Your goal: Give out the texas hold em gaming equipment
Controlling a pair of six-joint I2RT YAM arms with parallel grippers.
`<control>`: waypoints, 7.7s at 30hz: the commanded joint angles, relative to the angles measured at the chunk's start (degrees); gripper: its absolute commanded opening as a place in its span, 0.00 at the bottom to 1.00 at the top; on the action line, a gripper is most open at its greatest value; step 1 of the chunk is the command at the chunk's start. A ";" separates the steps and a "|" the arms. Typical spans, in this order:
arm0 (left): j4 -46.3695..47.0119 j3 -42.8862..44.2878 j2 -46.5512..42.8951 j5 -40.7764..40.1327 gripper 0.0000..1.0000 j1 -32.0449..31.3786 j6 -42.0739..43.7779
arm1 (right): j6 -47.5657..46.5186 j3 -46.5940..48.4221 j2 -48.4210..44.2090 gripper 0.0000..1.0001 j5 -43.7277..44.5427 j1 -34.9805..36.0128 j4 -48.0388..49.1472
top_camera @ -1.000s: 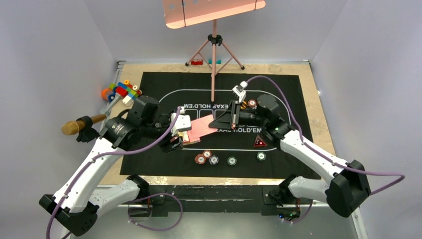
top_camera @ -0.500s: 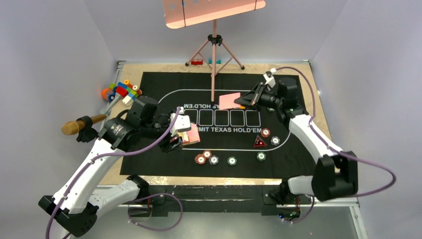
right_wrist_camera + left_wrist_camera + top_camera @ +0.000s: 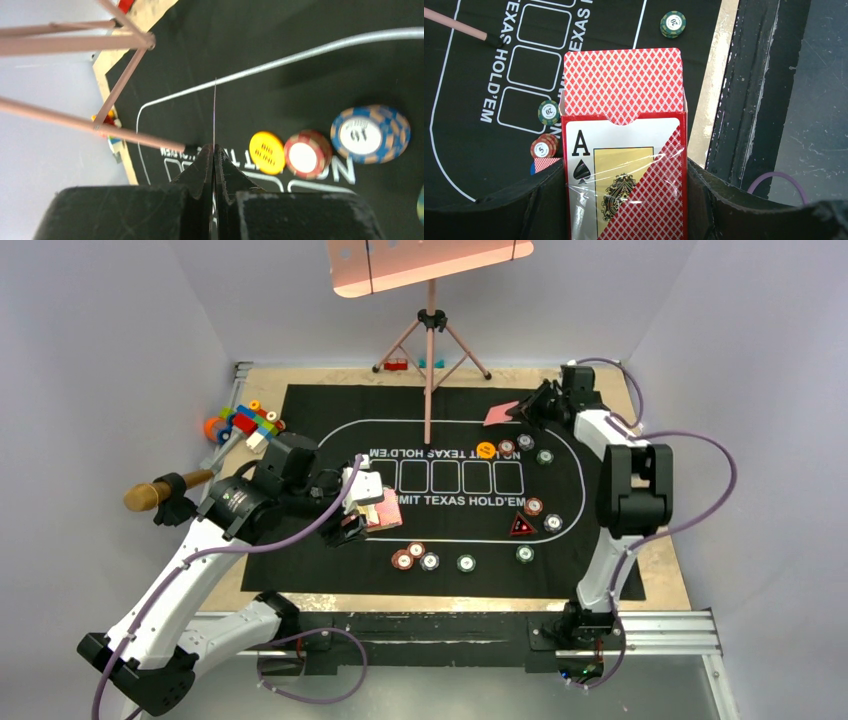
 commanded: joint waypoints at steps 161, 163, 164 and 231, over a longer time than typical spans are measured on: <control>3.30 4.79 -0.75 2.57 0.00 -0.11 -1.78 | -6.12 -46.39 -51.08 0.00 5.81 8.09 -16.87; 3.26 4.82 -0.73 2.68 0.00 -0.09 -1.73 | -6.49 -46.17 -50.33 0.00 6.51 8.08 -17.39; 3.36 4.83 -0.65 2.70 0.00 -0.14 -1.77 | -6.59 -46.03 -49.75 0.04 6.83 8.10 -17.69; 4.92 6.19 0.88 3.47 0.00 -0.07 -3.60 | 11.61 -14.57 -28.92 0.87 -8.98 46.42 11.14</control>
